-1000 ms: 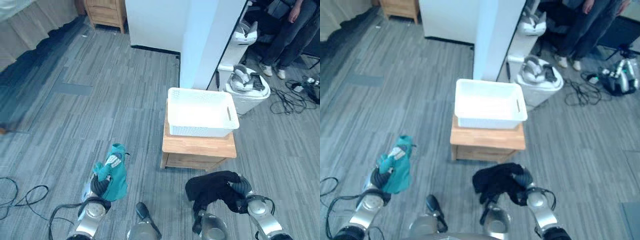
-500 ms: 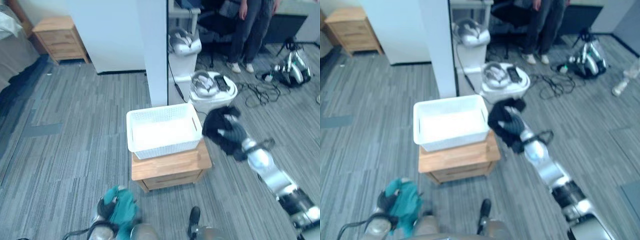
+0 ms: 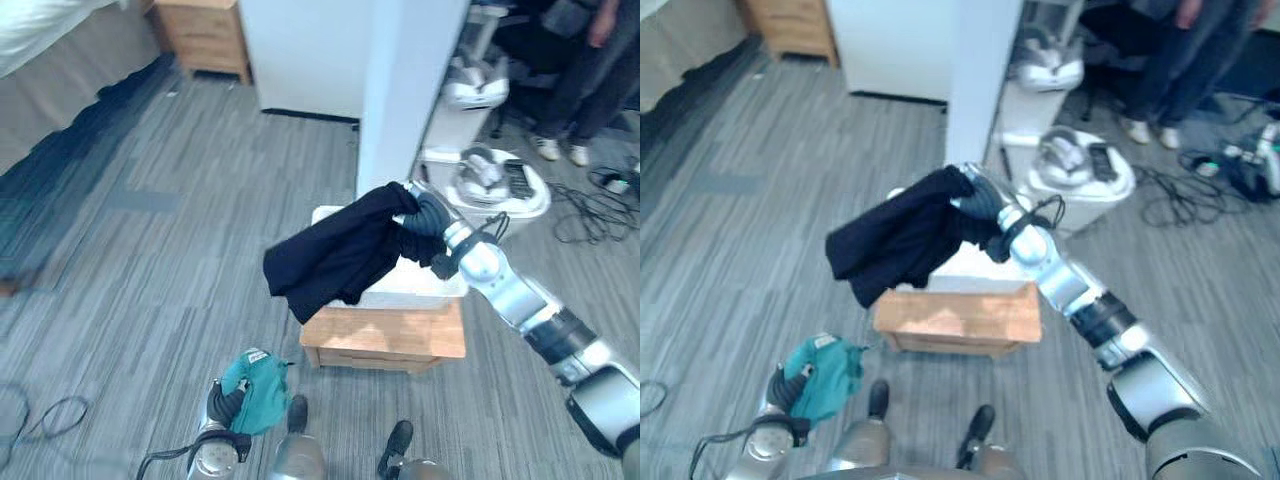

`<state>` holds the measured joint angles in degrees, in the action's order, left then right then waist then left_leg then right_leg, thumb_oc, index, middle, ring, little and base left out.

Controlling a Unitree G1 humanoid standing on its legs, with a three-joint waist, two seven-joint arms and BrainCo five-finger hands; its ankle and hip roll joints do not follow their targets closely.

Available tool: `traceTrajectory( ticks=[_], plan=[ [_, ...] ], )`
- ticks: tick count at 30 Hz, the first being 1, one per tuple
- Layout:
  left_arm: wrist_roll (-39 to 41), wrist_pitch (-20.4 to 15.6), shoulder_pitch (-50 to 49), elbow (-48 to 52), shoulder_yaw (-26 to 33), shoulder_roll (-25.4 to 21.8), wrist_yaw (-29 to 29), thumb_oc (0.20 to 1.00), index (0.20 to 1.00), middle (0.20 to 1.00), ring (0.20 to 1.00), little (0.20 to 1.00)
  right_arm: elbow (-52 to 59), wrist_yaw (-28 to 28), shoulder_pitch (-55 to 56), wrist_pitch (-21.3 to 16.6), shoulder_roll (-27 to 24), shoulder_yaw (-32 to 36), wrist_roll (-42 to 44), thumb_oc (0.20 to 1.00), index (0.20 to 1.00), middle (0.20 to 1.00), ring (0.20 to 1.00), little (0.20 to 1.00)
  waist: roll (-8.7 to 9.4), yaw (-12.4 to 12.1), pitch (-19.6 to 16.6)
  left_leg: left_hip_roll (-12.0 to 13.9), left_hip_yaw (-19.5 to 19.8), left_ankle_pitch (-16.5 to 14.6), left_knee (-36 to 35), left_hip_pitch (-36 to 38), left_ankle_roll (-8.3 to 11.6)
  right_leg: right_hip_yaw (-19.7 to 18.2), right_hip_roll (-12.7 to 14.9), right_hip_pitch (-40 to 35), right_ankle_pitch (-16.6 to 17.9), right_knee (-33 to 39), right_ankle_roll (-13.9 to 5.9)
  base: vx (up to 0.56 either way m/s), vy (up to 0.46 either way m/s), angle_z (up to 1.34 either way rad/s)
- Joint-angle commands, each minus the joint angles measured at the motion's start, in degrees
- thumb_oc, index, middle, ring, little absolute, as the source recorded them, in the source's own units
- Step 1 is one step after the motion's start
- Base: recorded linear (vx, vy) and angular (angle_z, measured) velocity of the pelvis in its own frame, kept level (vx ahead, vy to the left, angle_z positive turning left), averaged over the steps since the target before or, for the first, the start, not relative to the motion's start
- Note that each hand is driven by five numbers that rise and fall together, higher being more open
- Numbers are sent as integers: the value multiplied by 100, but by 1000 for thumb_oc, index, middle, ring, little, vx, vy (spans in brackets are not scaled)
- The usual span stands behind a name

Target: Tidy up the quilt and then pick up the clothes from the bed and put them into the laundry hamper.

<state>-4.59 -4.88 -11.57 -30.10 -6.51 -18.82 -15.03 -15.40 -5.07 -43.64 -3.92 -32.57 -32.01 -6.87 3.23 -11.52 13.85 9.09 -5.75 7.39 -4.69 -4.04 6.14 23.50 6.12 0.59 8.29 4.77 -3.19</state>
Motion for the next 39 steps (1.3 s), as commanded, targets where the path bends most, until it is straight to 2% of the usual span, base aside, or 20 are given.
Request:
traceTrajectory(
  ticks=[1, 6, 8, 9, 10, 11, 15, 17, 19, 20, 22, 23, 26, 27, 30, 31, 32, 33, 36, 39],
  plan=[
    [318, -328, 295, 278, -338, -483, -54, 200, 200, 200, 200, 200, -333, -389, -1188, -179, -414, 45, -5, 200, 200, 200, 200, 200, -89, -329, 313, -40, -92, -396, -31, -89, 340, 506, 316, -114, -1098, -175, -664, 9, -44, 53],
    [807, -496, 39, 768, -229, -409, -44, 200, 200, 200, 200, 200, -906, -457, -1405, -61, -934, -61, -247, 200, 200, 200, 200, 200, -142, -597, 565, -32, 190, -247, -31, -606, 486, 930, 289, 66, -1127, -170, -673, 25, -61, 68],
    [985, -585, -42, 1128, -142, -394, -27, 200, 200, 200, 200, 200, -1254, -416, -1438, 22, -1075, -199, -551, 1000, 1000, 1000, 1000, 1000, -151, -669, 596, 5, 234, -341, -31, -663, 583, 958, 230, 17, -1242, -108, -719, 103, -111, 49],
    [1119, -692, 2, 1461, -66, -453, -111, 200, 200, 200, 200, 200, -1864, -459, -1644, 156, -1213, -541, -1198, 1000, 1000, 1000, 1000, 1000, -167, -730, 632, 6, 246, -305, -31, -740, 612, 980, 208, 31, -1246, -72, -724, 93, -94, 37],
    [1121, -684, -3, 1474, -52, -440, -111, 200, 200, 200, 200, 200, -1904, -474, -1683, 141, -1193, -574, -1203, 1000, 1000, 1000, 1000, 1000, -175, -713, 636, 8, 248, -304, -31, -744, 613, 981, 205, 33, -1245, -72, -722, 12, -35, 32],
    [999, -808, 147, 1866, 20, -570, -276, 200, 200, 200, 200, 200, -2319, -575, -1798, 253, -1223, -912, -1997, 1000, 1000, 1000, 1000, 1000, -192, -698, 653, 16, 226, -298, -31, -756, 629, 951, 190, 40, -1239, -38, -730, 6, -7, 12],
    [562, -940, 498, 2606, 205, -919, -613, 200, 200, 200, 200, 200, -2127, -737, -1618, 369, -1150, -1039, -2954, 1000, 1000, 1000, 1000, 1000, -249, -549, 612, 13, 107, -215, -31, -666, 563, 905, 217, 25, -1136, -28, -711, -47, 33, -2],
    [735, -986, 661, 2919, 309, -992, -579, 200, 200, 200, 200, 200, -2058, -741, -1387, 409, -1143, -1076, -3349, 1000, 1000, 1000, 1000, 1000, -248, -436, 525, 10, 38, -257, -31, -530, 537, 805, 233, -50, -1138, -20, -715, 29, 12, -14],
    [740, -980, 652, 2928, 312, -999, -573, 200, 200, 200, 200, 200, -2048, -737, -1373, 413, -1142, -1065, -3356, 1000, 1000, 1000, 1000, 1000, -244, -447, 530, 10, 28, -261, -31, -516, 537, 796, 234, -58, -1138, -19, -716, 50, 29, -19],
    [895, -1009, 1042, 3450, 403, -1179, -465, 200, 200, 200, 200, 200, -1973, -539, -991, 436, -1151, -1097, -3684, 1000, 1000, 1000, 1000, 1000, -249, -186, 345, 5, -96, -344, -31, -290, 501, 654, 255, -180, -1161, -10, -708, 77, 47, -22],
    [902, -1010, 1186, 3671, 432, -1215, -455, 200, 200, 200, 200, 200, -1904, -448, -822, 446, -1175, -1054, -3744, 1000, 1000, 1000, 1000, 1000, -234, -96, 309, 2, -169, -379, -31, -185, 489, 594, 265, -243, -1170, -7, -712, 86, 58, -32],
    [918, -1006, 1493, 3952, 428, -1176, -455, 200, 200, 200, 200, 200, -1768, -413, -431, 459, -1177, -832, -3707, 1000, 1000, 1000, 1000, 1000, -225, 141, 217, -6, -270, -438, -31, -36, 469, 528, 284, -326, -1185, -5, -706, 88, 61, -43],
    [687, -885, 2002, 4066, 425, -1157, -470, 200, 200, 200, 200, 200, -1501, -351, 286, 442, -1244, -329, -3654, 1000, 1000, 1000, 1000, 1000, -206, 469, 132, -4, -431, -530, -31, 169, 441, 392, 302, -415, -1186, 5, -719, 55, 42, -35],
    [683, -884, 2020, 4060, 405, -1162, -474, 200, 200, 200, 200, 200, -1478, -341, 311, 446, -1256, -297, -3658, 1000, 1000, 1000, 1000, 1000, -200, 456, 133, -13, -428, -505, -31, 150, 430, 397, 307, -403, -1157, 15, -717, 13, 33, -27],
    [80, -532, 3016, 3497, 332, -1293, -723, 200, 200, 200, 200, 200, -934, -318, 1465, 393, -1255, 401, -3322, 1000, 1000, 1000, 1000, 1000, -145, 962, 65, 38, -751, -645, -31, 366, 375, 90, 297, -359, -1133, 13, -756, 42, 37, -37],
    [76, -540, 3049, 3473, 303, -1294, -734, 200, 200, 200, 200, 200, -911, -308, 1490, 396, -1265, 437, -3324, 1000, 1000, 1000, 1000, 1000, -140, 938, 68, 33, -757, -621, -31, 349, 366, 86, 301, -342, -1106, 22, -751, 21, 33, -37],
    [-137, -288, 3725, 2777, 100, -1346, -885, 200, 200, 200, 200, 200, -718, -332, 1956, 382, -1152, 639, -3127, 1000, 1000, 1000, 1000, 1000, -107, 1203, 83, 54, -939, -678, -31, 410, 329, -104, 289, -251, -1077, 7, -790, -20, 12, -40],
    [-137, -304, 3774, 2738, 63, -1347, -897, 200, 200, 200, 200, 200, -700, -325, 1978, 385, -1158, 679, -3129, 1000, 1000, 1000, 1000, 1000, -99, 1173, 86, 48, -946, -654, -31, 388, 320, -111, 293, -229, -1048, 16, -785, -19, 15, -52],
    [-320, 31, 4924, 1219, -445, -1528, -1131, 200, 200, 200, 200, 200, -360, -423, 2559, 357, -986, 942, -2916, 1000, 1000, 1000, 1000, 1000, -5, 1588, 210, 75, -1295, -684, -31, 420, 246, -496, 246, 90, -922, -22, -852, -41, 19, -54],
    [-360, 154, 5392, 522, -685, -1588, -1200, 200, 200, 200, 200, 200, -355, -502, 2783, 365, -832, 1002, -2804, 1000, 1000, 1000, 1000, 1000, 73, 1709, 270, 81, -1475, -642, -31, 356, 214, -656, 226, 306, -819, -31, -874, -65, 20, -77]
  ],
)
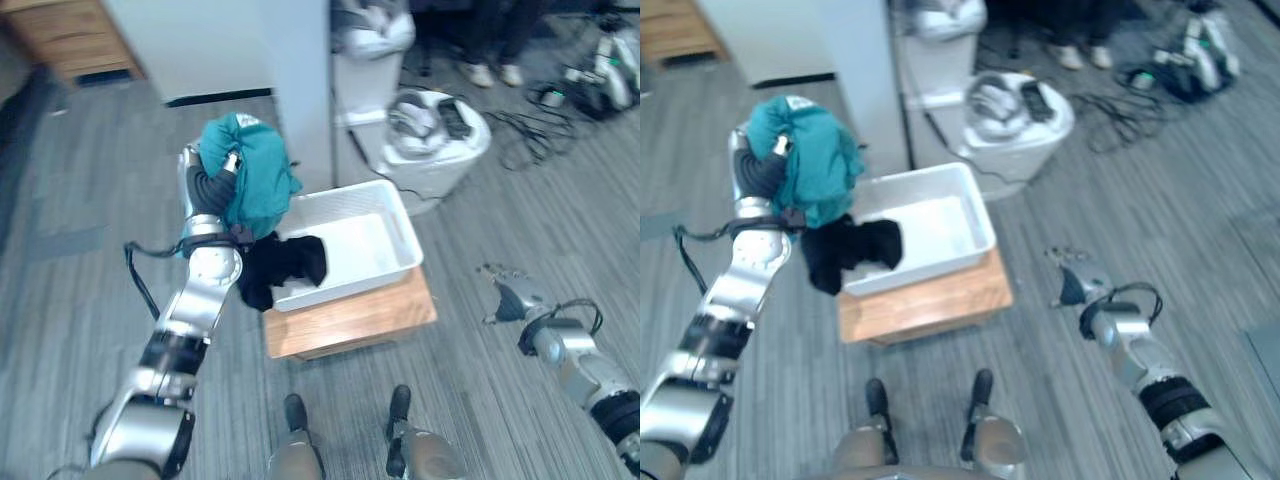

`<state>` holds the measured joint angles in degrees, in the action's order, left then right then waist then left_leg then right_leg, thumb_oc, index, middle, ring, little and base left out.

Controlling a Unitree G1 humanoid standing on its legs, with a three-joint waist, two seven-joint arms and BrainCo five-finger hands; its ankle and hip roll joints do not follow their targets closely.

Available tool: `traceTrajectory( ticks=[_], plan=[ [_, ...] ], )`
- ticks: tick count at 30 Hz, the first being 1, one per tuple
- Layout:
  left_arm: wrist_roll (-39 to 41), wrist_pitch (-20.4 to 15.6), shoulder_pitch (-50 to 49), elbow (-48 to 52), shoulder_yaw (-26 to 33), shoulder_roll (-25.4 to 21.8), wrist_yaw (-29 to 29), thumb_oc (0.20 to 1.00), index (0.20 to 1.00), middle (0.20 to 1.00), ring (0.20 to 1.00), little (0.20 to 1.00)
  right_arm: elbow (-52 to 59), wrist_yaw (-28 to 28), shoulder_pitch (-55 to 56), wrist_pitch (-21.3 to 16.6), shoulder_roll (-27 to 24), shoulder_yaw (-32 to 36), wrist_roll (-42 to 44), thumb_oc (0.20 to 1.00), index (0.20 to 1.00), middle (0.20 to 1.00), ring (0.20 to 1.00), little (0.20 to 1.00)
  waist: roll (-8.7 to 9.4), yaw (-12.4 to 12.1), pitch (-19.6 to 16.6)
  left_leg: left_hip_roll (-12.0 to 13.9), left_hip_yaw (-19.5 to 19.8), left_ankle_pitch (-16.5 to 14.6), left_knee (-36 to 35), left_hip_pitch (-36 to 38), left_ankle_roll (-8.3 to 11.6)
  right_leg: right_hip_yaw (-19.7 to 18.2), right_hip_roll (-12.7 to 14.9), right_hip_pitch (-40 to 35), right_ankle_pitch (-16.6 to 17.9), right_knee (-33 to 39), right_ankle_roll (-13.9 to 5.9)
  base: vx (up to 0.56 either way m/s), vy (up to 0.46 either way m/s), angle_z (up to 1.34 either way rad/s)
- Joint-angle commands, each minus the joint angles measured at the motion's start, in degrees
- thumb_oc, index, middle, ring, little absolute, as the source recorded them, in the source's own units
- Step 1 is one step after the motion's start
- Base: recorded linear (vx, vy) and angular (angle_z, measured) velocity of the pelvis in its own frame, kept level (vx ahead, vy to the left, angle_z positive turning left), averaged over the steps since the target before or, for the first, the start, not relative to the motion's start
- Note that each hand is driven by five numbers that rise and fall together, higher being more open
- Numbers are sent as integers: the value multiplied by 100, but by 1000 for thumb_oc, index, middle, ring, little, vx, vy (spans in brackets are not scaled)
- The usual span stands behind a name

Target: Tidy up the quilt and then pick up the clothes from the bed and put them into the laundry hamper.

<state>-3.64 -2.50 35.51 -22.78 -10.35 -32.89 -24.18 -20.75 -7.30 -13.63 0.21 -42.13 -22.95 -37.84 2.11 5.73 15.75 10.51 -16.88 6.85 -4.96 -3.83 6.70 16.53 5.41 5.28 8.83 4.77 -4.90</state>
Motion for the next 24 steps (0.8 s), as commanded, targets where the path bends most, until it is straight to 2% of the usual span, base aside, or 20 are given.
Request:
traceTrajectory(
  ticks=[1, 2, 3, 4, 5, 7, 10, 15, 19, 20, 21, 23, 24],
  plan=[
    [-480, -21, 934, -570, -424, -257, -361, 200, 200, 200, 200, 200, 229, -305, -135, -71, 187, 119, 373, 1000, 1000, 1000, 1000, 1000, 238, 49, 124, -45, -455, -587, -4, 317, 160, -40, 280, -54, -845, -45, -733, -57, 8, -57],
    [-574, 70, 1150, -904, -527, -296, -404, 200, 200, 200, 200, 200, 256, -326, -20, -94, 197, 96, 421, 1000, 1000, 1000, 1000, 1000, 293, 145, 172, -30, -527, -561, -4, 281, 159, -90, 266, 32, -810, -48, -749, -68, 10, -56],
    [-583, 82, 1326, -1233, -647, -314, -395, 272, 272, 272, 272, 272, 197, -371, -17, -102, 237, 63, 443, 1000, 1000, 1000, 1000, 1000, 342, 151, 198, -19, -586, -540, -4, 236, 156, -131, 258, 110, -780, -47, -765, -69, -7, -38],
    [-525, 115, 1324, -1527, -685, -283, -271, 473, 473, 473, 473, 473, 125, -378, 83, -94, 276, 48, 454, 1000, 1000, 1000, 1000, 1000, 398, 203, 244, -5, -648, -522, -4, 199, 159, -146, 253, 173, -750, -39, -785, -49, -29, -41],
    [-418, 130, 1361, -1714, -711, -233, -204, 1000, 1000, 1000, 1000, 1000, 91, -381, 130, -78, 311, 18, 438, 1000, 1000, 1000, 1000, 1000, 432, 207, 252, -2, -674, -514, -4, 177, 160, -161, 248, 206, -732, -35, -794, -34, -35, -37],
    [35, 135, 1407, -2170, -679, 2, -43, 1000, 1000, 1000, 1000, 1000, -63, -351, 194, -18, 376, -64, 403, 1000, 1000, 1000, 1000, 1000, 487, 210, 277, 18, -746, -493, -4, 156, 169, -179, 263, 255, -697, -25, -816, -4, -20, -26],
    [376, 83, 1225, -2157, -594, 349, -6, 1000, 1000, 1000, 1000, 1000, -275, -321, 310, 63, 447, -112, 386, 1000, 1000, 1000, 1000, 1000, 487, 174, 288, 24, -747, -487, -4, 182, 182, -155, 311, 233, -682, -10, -815, 9, -23, -6],
    [351, -15, 379, -1335, -335, 656, -297, 1000, 1000, 1000, 1000, 1000, -910, -341, 541, 109, 709, -93, 527, 1000, 1000, 1000, 1000, 1000, 332, 5, 192, -9, -580, -545, -4, 310, 166, 10, 403, -20, -750, -10, -762, 7, 2, 6],
    [466, -133, -530, -431, 153, 659, -446, 1000, 1000, 1000, 1000, 1000, -1850, -276, 702, 205, 1048, -117, 497, 1000, 1000, 1000, 1000, 1000, 190, -182, 14, -56, -374, -612, -4, 503, 161, 182, 430, -423, -852, 4, -717, 72, -8, 35],
    [653, -248, -1036, -22, 523, 591, -443, 1000, 1000, 1000, 1000, 1000, -2350, -243, 732, 291, 1228, -28, 559, 1000, 1000, 1000, 1000, 1000, 126, -301, -72, -86, -299, -647, -4, 616, 160, 243, 440, -595, -896, 13, -702, 64, 2, 51],
    [652, -240, -1055, -5, 533, 588, -441, 1000, 1000, 1000, 1000, 1000, -2356, -247, 730, 289, 1231, -39, 560, 1000, 1000, 1000, 1000, 1000, 128, -291, -72, -86, -296, -648, -4, 622, 161, 247, 440, -604, -897, 14, -703, 53, 2, 44],
    [726, -355, -1902, 351, 1098, 594, -504, 1000, 1000, 1000, 1000, 1000, -3192, -265, 778, 411, 1604, 254, 882, 1000, 1000, 1000, 1000, 1000, 61, -452, -218, -120, -193, -694, -4, 780, 155, 344, 456, -839, -959, 12, -681, 63, 6, 32],
    [724, -349, -1918, 365, 1106, 594, -503, 1000, 1000, 1000, 1000, 1000, -3202, -272, 775, 406, 1608, 244, 884, 1000, 1000, 1000, 1000, 1000, 63, -442, -219, -121, -189, -695, -4, 785, 155, 348, 456, -846, -961, 13, -681, 83, 13, 35]
  ],
)
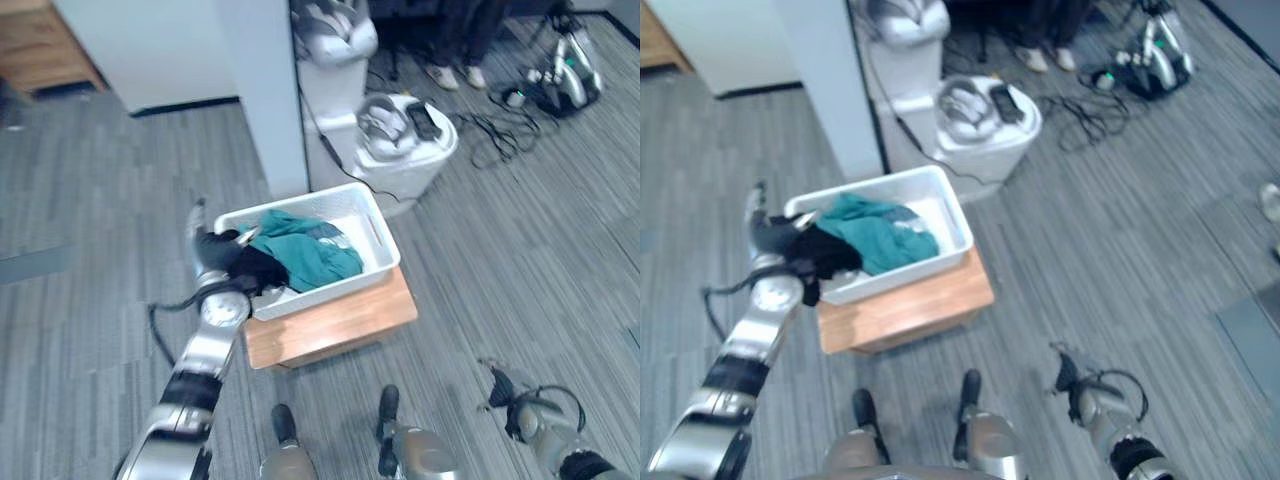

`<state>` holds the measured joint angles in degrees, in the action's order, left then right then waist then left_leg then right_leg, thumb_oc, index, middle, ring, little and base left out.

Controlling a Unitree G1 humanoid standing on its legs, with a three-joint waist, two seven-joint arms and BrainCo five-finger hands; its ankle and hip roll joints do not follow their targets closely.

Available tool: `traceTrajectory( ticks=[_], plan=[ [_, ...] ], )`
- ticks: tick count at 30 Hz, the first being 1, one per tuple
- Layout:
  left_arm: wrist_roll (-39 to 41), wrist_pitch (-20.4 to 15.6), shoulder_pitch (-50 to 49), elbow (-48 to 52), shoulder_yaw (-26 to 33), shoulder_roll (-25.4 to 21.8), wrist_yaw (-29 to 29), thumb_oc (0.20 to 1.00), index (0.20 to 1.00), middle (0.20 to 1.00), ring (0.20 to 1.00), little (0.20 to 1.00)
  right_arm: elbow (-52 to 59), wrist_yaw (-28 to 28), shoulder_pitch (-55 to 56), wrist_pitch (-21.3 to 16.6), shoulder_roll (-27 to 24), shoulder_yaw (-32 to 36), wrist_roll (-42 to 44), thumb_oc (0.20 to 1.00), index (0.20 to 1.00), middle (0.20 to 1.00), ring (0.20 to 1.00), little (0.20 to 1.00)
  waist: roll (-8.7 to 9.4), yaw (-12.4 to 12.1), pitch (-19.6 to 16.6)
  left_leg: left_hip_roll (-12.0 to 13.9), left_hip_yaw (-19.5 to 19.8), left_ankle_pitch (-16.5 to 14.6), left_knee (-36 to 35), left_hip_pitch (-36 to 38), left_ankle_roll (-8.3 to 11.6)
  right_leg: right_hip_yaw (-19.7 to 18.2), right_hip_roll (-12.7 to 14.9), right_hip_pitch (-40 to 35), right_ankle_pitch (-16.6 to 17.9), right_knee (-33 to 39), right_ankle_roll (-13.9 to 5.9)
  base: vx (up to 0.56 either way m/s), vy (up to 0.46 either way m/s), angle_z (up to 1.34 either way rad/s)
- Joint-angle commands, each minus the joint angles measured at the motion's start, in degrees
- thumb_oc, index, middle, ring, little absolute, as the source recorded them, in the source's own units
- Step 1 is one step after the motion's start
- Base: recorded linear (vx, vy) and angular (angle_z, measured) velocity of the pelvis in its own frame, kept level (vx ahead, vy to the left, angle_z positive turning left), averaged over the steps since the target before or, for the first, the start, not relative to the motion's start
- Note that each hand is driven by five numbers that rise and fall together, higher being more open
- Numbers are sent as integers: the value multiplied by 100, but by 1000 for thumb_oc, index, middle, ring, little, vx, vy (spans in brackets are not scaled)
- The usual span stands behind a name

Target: Tidy up the quilt and then pick up the clothes from the bed and put them into the laundry hamper.

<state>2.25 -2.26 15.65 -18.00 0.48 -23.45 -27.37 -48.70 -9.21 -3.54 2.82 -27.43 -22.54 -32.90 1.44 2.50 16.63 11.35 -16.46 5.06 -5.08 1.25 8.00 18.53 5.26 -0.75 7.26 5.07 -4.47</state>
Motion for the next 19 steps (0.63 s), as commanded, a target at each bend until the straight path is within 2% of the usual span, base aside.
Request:
traceTrajectory(
  ticks=[1, 2, 4, 6, 8, 9, 13, 19],
  plan=[
    [186, -395, -306, -23, 263, -249, -281, 1000, 1000, 1000, 1000, 1000, -1084, -149, -268, 238, 341, 415, 636, 1000, 1000, 1000, 1000, 1000, 80, -216, -402, -230, -166, -533, 8, 351, 14, 205, 482, -359, -826, -17, -704, 29, 8, 19],
    [185, -393, -311, -17, 268, -250, -280, 1000, 1000, 1000, 1000, 1000, -1093, -154, -274, 233, 345, 410, 638, 1000, 1000, 1000, 1000, 1000, 84, -211, -413, -232, -165, -517, 8, 331, 11, 206, 483, -342, -810, -9, -699, 51, 9, 19],
    [688, -501, -1021, -340, 763, -54, -270, 1000, 1000, 1000, 1000, 1000, -1730, -166, -285, 371, 485, 611, 698, 1000, 1000, 1000, 1000, 1000, 30, -365, -540, -261, -68, -550, 8, 438, 10, 302, 502, -523, -852, -8, -687, 53, 14, 30],
    [799, -521, -1189, -501, 863, -5, -223, 1000, 1000, 1000, 1000, 1000, -1791, -177, -279, 380, 520, 640, 709, 1000, 1000, 1000, 1000, 1000, 31, -382, -582, -268, -61, -535, 8, 429, 5, 313, 514, -521, -840, -7, -680, 30, 14, 14],
    [1016, -420, -1590, -1228, 1033, 166, -80, 1000, 1000, 1000, 1000, 1000, -1907, -208, -243, 415, 590, 802, 841, 1000, 1000, 1000, 1000, 1000, 4, -439, -647, -286, -44, -529, 8, 454, -8, 327, 525, -552, -825, -7, -676, 24, 36, 13],
    [1022, -169, -1833, -2458, 950, 366, 274, 1000, 1000, 1000, 1000, 1000, -1901, -199, -273, 387, 635, 893, 986, 1000, 1000, 1000, 1000, 1000, -21, -439, -674, -304, -50, -526, 8, 464, -35, 294, 533, -538, -803, -7, -670, 11, 69, 11],
    [-188, 373, -2248, -4646, 204, 846, 630, 1000, 1000, 1000, 1000, 1000, -1759, -168, -425, 304, 801, 779, 1161, 1000, 1000, 1000, 1000, 1000, -49, -449, -698, -349, -68, -577, 8, 483, -109, 198, 560, -488, -760, -20, -673, 5, 78, -10],
    [-604, 460, -2333, -5365, -154, 1190, 835, 1000, 1000, 1000, 1000, 1000, -1695, -160, -408, 238, 1002, 555, 1214, 1000, 1000, 1000, 1000, 1000, 5, -470, -735, -373, -94, -632, 8, 489, -158, 111, 567, -439, -735, -20, -681, 1, 33, -2]
  ],
)
